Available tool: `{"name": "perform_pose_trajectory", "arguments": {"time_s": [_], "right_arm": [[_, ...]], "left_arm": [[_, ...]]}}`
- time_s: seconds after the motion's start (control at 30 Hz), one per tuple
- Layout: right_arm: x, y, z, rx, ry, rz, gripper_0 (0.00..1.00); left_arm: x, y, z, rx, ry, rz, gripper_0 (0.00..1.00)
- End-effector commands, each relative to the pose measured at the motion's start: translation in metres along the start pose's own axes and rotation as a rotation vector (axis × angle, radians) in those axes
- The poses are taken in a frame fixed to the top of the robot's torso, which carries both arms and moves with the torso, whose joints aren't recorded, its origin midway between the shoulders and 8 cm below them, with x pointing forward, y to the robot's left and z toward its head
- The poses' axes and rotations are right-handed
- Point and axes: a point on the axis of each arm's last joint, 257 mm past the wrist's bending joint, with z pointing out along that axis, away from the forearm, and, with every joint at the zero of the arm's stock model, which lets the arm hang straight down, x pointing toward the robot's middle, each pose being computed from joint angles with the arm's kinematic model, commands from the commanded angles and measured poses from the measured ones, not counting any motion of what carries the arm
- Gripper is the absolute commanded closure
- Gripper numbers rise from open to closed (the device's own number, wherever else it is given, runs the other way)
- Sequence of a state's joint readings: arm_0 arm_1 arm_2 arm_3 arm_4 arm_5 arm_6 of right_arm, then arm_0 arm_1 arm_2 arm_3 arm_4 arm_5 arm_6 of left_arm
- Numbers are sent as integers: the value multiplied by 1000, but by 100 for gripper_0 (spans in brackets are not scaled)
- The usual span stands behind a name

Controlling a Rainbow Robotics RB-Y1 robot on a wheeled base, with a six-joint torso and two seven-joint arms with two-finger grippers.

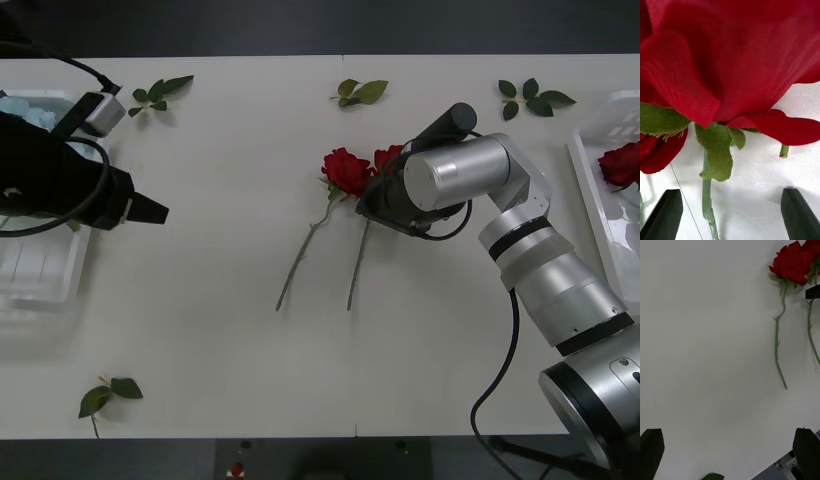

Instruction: Put the red flowers into the right box and the blue flowers into the left box

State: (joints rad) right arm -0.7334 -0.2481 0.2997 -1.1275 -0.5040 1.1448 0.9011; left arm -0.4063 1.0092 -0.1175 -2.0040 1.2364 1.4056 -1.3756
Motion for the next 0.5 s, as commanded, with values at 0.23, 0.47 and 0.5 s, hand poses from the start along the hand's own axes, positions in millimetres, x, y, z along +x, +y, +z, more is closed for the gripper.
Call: {"name": "perform_pose_trajectory", "arguments": {"time_s": [0.23,0.47,0.5], "right_arm": [[-24,10,-12,-11,-47,22,58],[-27,11,-11,-10,-53,17,82],[-28,11,-12,-7,-54,15,86]], "left_arm": [[-39,-46,24,91,-87,26,0],[-53,-67,56,93,-96,82,0],[-54,-67,59,80,-98,98,0]]}}
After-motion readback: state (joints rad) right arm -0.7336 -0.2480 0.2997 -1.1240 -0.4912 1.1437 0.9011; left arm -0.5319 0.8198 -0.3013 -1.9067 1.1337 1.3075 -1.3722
